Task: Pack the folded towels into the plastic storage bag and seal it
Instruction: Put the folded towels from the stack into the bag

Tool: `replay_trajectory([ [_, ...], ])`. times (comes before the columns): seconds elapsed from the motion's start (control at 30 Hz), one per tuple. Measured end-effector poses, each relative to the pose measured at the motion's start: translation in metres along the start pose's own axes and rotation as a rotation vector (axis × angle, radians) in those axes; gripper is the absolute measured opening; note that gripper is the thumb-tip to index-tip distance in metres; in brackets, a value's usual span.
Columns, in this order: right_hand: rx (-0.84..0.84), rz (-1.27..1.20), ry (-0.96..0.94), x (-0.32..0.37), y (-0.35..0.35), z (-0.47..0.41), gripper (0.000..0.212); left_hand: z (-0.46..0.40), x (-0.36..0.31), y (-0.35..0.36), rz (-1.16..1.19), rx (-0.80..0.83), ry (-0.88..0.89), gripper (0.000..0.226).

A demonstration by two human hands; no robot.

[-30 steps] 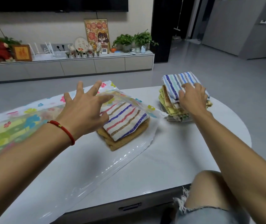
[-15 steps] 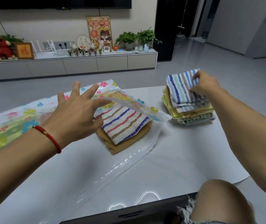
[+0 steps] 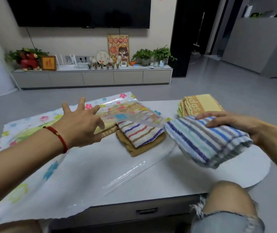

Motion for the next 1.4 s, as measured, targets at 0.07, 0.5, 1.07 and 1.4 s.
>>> replay_trajectory([
  [0.07,0.169,0.1,0.02,0.001,0.049,0.011,0.04,0.012,0.011,0.006,-0.049,0.091,-0.033,0.045],
  [0.5,-0.154,-0.202,-0.121,-0.008,0.333,-0.123,0.05,0.027,0.036,-0.037,-0.028,0.162,-0.102,0.06],
  [1.07,0.004,0.219,-0.099,-0.007,0.332,-0.113,0.081,0.037,0.022,-0.012,0.022,0.242,-0.08,0.066],
  [1.4,-0.424,0.418,-0.104,-0.028,0.096,-0.043,0.016,-0.013,-0.034,-0.008,0.066,-0.004,0.134,0.064],
])
Point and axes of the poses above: each hand's wrist, its own z-axis away from the middle knuckle, its own y-axis out of the palm, x = y × z, the point moved 5 cm from there along -z, towards the middle knuckle, and after that the axes turned 4 degrees about z, right-handed, at the moved point
